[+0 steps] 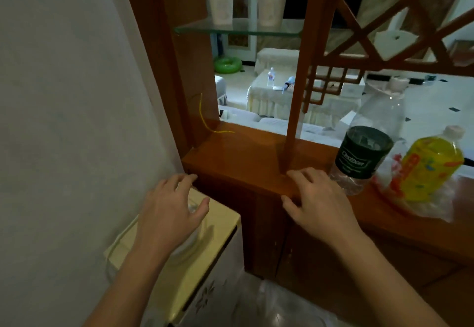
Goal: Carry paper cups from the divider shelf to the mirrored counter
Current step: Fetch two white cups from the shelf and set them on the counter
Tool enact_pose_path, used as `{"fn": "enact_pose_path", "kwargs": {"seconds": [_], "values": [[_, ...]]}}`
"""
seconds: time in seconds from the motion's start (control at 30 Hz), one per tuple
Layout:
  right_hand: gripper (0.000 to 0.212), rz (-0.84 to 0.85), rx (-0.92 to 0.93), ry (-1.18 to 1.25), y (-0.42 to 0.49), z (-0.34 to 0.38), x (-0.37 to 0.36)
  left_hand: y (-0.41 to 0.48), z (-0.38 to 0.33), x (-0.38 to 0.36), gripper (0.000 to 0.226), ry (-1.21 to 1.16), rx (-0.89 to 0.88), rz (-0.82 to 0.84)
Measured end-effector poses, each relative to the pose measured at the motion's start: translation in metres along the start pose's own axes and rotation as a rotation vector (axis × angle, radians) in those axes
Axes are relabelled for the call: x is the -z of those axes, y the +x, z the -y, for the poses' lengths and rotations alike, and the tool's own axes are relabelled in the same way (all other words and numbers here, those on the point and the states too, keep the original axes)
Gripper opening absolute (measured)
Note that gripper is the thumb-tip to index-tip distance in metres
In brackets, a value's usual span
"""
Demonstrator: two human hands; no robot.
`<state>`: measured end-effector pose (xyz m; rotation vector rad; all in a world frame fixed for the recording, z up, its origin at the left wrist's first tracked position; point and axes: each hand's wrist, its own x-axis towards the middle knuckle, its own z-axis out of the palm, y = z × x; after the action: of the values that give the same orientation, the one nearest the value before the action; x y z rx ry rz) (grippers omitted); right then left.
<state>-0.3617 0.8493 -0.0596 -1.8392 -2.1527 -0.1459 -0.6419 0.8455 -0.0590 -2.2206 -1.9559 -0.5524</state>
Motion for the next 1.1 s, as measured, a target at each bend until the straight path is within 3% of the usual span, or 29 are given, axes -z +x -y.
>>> {"fn": "enact_pose_path", "kwargs": {"seconds": [0.2,0.4,0.6,0.83,1.1], "values": [[0.056,-0.166,0.010,0.020,0.082,0.019,0.047,0.078,0.015,0.035,0.055,-0.070,-0.038,-0.172],[0.055,-0.417,0.063,0.111,0.149,0.035,0.111,0.166,0.026,0.090,0.055,-0.224,-0.066,-0.376],[0.056,-0.550,0.071,0.169,0.206,0.047,0.139,0.239,0.032,0.126,0.049,-0.434,-0.170,-0.513],[0.070,-0.551,-0.098,0.265,0.257,0.047,0.123,0.321,0.035,0.117,0.054,-0.707,-0.212,-0.482],[0.096,-0.462,-0.293,0.478,0.312,0.033,0.124,0.406,0.030,0.096,0.088,-0.819,-0.139,-0.271]]}}
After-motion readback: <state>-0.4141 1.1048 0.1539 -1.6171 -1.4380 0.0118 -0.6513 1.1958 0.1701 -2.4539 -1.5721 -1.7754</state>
